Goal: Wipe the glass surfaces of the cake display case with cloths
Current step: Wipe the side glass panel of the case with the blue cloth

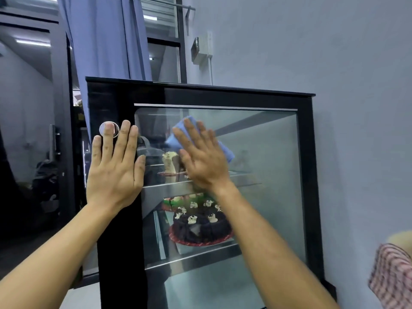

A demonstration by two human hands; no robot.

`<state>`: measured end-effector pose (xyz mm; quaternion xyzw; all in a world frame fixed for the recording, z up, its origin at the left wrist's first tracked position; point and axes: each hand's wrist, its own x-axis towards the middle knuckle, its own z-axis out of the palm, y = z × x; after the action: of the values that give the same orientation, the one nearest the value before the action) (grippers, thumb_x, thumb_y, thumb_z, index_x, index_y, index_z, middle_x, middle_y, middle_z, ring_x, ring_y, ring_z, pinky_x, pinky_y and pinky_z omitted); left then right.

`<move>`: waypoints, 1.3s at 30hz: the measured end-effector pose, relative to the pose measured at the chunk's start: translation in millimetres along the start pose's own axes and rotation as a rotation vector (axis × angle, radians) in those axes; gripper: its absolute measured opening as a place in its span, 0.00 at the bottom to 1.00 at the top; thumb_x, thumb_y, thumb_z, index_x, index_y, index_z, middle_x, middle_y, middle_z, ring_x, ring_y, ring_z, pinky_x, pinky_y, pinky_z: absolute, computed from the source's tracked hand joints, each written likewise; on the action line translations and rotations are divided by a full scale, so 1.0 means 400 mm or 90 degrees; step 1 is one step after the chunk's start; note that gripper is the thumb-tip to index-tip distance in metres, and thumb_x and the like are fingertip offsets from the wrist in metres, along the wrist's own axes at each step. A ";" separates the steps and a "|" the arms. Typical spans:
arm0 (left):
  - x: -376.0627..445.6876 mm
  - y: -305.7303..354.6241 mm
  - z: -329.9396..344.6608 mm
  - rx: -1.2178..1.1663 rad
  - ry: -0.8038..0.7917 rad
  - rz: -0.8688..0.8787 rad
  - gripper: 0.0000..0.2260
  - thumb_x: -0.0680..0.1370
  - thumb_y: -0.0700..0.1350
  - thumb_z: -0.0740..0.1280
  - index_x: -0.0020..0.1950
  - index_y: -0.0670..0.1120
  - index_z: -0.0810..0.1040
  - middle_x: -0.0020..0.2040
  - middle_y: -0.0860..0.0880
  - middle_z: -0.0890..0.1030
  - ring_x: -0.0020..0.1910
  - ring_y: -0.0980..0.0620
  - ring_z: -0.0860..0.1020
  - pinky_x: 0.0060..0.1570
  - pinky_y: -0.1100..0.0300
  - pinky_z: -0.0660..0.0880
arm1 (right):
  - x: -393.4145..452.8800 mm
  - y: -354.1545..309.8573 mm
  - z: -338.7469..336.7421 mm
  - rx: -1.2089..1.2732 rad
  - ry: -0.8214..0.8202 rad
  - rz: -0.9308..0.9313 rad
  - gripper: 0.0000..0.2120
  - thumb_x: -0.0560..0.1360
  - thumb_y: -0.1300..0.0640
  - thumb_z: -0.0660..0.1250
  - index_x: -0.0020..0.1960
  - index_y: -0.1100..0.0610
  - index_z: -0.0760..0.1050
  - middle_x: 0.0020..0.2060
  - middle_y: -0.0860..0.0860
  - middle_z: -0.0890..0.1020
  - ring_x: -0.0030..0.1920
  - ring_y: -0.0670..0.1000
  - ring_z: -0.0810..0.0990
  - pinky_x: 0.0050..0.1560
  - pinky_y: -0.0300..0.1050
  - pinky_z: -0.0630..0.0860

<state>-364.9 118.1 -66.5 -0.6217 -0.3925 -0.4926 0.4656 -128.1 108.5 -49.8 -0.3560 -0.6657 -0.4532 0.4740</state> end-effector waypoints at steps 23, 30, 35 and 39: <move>-0.004 -0.005 -0.004 0.007 -0.019 0.007 0.30 0.86 0.53 0.49 0.86 0.43 0.48 0.86 0.46 0.46 0.84 0.43 0.41 0.82 0.44 0.40 | -0.238 0.027 0.018 -0.039 0.037 0.179 0.25 0.87 0.55 0.52 0.82 0.59 0.59 0.83 0.57 0.57 0.83 0.59 0.53 0.81 0.65 0.53; -0.005 0.004 -0.001 0.017 -0.010 0.000 0.29 0.86 0.52 0.50 0.85 0.42 0.48 0.86 0.44 0.47 0.85 0.42 0.44 0.83 0.43 0.44 | -0.225 0.231 -0.062 0.034 0.221 0.856 0.28 0.86 0.50 0.44 0.84 0.59 0.51 0.83 0.60 0.52 0.83 0.61 0.50 0.81 0.56 0.48; 0.030 -0.022 -0.045 0.086 -0.018 0.063 0.27 0.85 0.52 0.53 0.83 0.42 0.61 0.82 0.44 0.63 0.79 0.39 0.62 0.71 0.46 0.59 | -0.158 -0.255 0.063 -0.014 0.039 0.237 0.28 0.86 0.52 0.50 0.84 0.58 0.52 0.83 0.58 0.51 0.84 0.58 0.48 0.83 0.57 0.48; 0.182 -0.149 -0.119 0.163 -0.066 0.259 0.22 0.84 0.53 0.53 0.77 0.48 0.68 0.78 0.45 0.67 0.78 0.40 0.63 0.69 0.45 0.59 | -0.232 -0.133 0.044 -0.039 -0.040 -0.034 0.26 0.86 0.51 0.53 0.83 0.52 0.58 0.83 0.55 0.58 0.83 0.56 0.54 0.80 0.61 0.58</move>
<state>-418.0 89.8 19.9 -0.6485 -0.3416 -0.3025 0.6093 -154.0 103.3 -154.8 -0.3670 -0.6752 -0.4744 0.4294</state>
